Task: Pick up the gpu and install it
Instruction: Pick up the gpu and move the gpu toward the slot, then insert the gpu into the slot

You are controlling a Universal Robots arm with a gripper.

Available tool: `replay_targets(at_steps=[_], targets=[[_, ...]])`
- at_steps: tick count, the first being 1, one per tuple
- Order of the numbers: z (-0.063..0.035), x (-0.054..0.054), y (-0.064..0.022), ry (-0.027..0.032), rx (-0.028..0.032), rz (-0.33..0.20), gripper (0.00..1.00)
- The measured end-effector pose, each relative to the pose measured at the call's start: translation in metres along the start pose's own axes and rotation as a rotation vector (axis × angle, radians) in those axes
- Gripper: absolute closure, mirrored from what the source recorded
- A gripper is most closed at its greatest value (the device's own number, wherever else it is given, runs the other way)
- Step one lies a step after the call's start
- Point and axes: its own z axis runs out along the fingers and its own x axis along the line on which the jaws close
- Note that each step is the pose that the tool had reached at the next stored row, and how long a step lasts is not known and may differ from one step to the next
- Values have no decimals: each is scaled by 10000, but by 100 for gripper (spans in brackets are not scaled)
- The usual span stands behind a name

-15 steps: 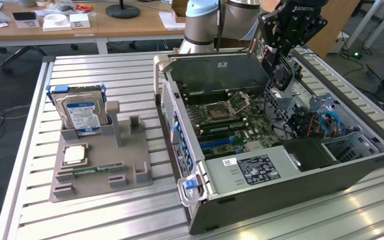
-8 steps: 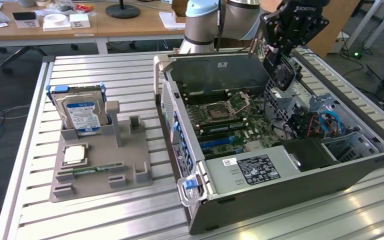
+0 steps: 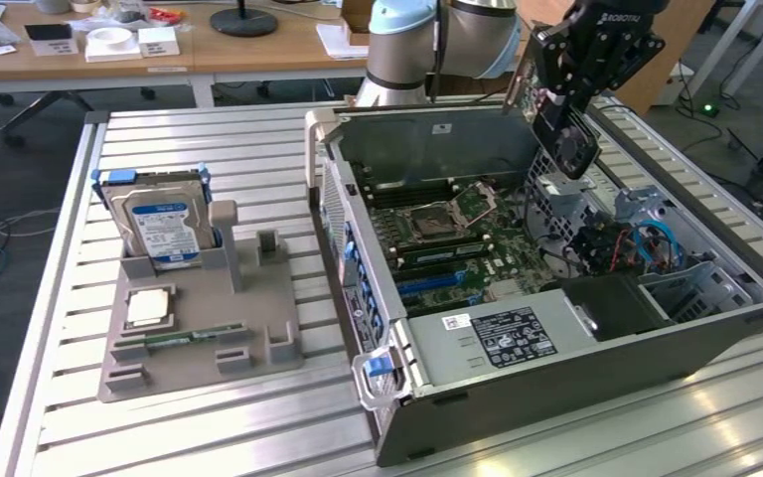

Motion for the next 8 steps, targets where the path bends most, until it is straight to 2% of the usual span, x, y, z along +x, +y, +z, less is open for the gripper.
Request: replay_targets(at_steps=[8], targets=[[0, 0, 0, 0, 1, 1, 74]])
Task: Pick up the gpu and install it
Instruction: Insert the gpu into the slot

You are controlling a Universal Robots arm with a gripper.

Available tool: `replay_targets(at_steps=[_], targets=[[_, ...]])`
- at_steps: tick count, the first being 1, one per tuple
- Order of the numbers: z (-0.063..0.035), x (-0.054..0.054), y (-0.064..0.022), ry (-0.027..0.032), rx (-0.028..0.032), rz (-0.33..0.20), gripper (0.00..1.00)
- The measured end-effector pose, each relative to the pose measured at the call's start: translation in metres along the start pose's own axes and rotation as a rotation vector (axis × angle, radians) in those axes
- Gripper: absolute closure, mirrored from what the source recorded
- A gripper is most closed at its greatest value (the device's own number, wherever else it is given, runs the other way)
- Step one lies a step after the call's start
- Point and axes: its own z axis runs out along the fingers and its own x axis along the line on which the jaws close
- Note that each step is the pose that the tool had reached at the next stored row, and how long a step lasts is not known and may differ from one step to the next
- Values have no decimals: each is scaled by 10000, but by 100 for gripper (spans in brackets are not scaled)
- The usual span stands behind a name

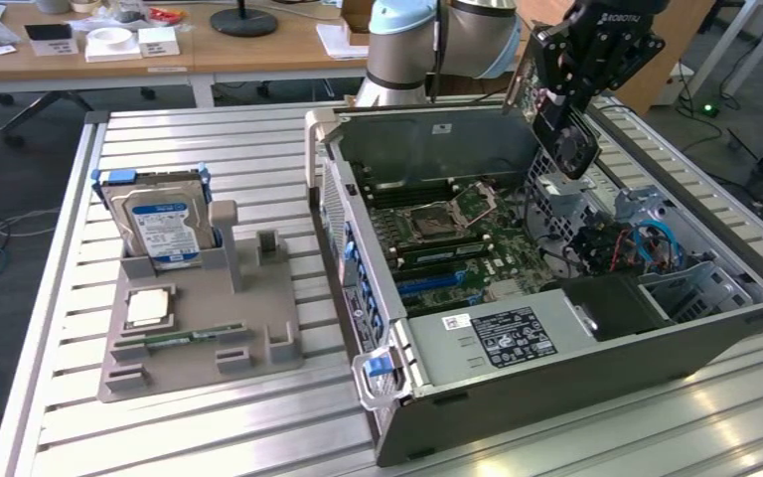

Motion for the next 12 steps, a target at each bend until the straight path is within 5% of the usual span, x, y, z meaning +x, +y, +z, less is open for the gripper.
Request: replay_targets(at_steps=[12], targets=[[1, 0, 0, 17, -8, -316, 74]])
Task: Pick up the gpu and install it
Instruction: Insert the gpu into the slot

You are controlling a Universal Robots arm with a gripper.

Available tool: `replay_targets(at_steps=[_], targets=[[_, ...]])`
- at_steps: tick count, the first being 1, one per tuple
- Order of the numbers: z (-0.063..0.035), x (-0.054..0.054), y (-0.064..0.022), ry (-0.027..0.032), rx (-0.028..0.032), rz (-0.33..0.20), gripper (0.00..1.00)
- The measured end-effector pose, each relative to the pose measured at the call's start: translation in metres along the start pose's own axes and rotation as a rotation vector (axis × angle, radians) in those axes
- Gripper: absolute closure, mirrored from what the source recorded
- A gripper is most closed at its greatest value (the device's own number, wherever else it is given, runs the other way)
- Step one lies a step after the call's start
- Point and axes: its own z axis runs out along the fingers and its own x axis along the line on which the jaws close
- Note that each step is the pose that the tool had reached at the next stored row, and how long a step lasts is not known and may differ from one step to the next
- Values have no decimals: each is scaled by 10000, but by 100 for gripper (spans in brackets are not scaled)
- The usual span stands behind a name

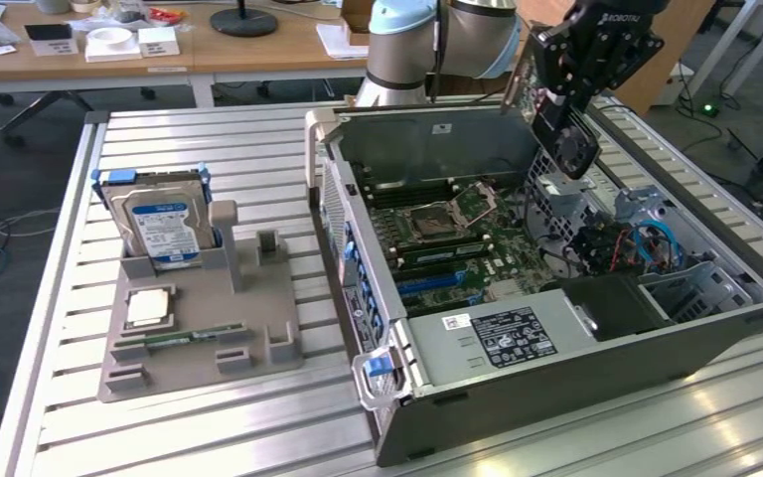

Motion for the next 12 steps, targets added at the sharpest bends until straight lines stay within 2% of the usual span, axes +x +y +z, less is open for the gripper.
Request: replay_targets(at_steps=[12], targets=[[3, 0, 0, 90, -35, -1591, 74]])
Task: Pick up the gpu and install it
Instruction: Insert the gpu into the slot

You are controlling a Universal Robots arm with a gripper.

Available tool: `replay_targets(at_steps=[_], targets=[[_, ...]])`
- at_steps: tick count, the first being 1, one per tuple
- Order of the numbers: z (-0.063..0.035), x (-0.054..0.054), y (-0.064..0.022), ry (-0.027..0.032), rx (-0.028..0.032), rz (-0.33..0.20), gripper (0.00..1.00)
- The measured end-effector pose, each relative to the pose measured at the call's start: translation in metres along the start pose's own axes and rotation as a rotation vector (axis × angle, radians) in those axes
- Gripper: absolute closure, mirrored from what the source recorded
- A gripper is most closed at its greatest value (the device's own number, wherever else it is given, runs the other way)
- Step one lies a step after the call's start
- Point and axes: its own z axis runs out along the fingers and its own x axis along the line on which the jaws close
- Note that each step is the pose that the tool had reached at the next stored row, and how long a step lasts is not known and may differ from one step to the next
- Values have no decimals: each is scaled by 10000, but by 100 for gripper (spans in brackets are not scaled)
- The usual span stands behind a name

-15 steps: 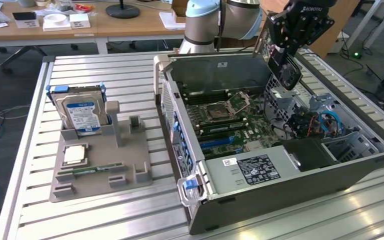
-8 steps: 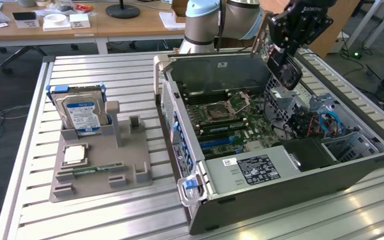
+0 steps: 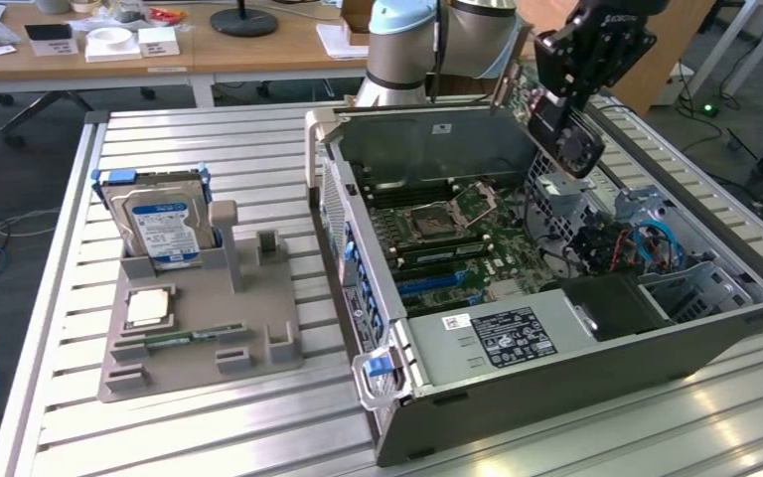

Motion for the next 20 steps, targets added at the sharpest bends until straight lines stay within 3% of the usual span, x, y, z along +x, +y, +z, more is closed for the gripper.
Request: replay_targets(at_steps=[20], targets=[[12, 0, -1, 175, -72, -3142, 74]])
